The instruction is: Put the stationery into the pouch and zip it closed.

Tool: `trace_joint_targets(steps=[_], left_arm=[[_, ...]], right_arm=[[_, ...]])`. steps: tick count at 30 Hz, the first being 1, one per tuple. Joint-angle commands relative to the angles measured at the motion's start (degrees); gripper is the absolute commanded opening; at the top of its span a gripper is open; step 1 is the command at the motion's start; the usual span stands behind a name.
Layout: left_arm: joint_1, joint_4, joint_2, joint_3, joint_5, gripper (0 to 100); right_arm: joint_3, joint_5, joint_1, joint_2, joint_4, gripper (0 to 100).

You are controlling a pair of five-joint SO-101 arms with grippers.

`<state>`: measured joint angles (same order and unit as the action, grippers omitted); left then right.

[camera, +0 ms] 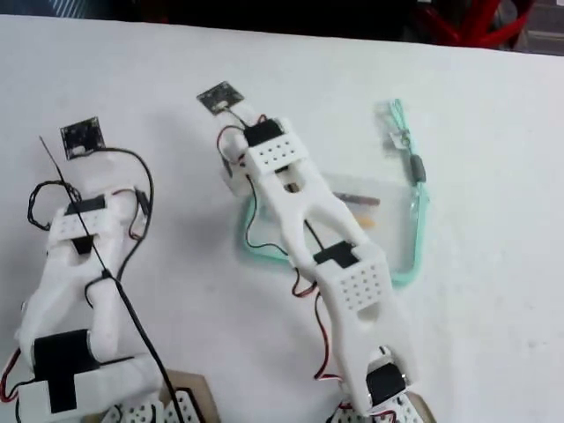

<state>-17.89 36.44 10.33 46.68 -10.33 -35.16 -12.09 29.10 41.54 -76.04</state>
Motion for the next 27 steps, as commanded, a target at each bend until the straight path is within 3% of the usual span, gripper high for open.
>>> trace_joint_targets(steps=[1,8,15,18,22,27], left_arm=[[0.7,-1.2,0.5,-0.8,-0.1,12],[0.8,-3.6,0.3,-0.4,-0.1,12],[0.5,-3.6,0.7,-0.8,-0.1,12],[1.8,-3.2,1.5,-4.6,-0.1,12],[4.4,-3.1,6.1,-12.9,0.3,12],[9.7,2.8,16.3,-20.8,14.2,12]], right_arm=[[-6.5,-0.1,-0.3,-8.9,-8.2,1.9],[-13.8,-0.2,-8.1,-26.7,-22.5,1.9],[3.3,-7.8,-26.2,-45.4,-22.4,1.9],[13.3,-10.0,-34.3,-51.6,-18.7,1.9],[29.4,-12.5,-43.9,-56.9,-6.5,1.9],[47.1,-14.2,-50.5,-60.8,6.8,1.9]])
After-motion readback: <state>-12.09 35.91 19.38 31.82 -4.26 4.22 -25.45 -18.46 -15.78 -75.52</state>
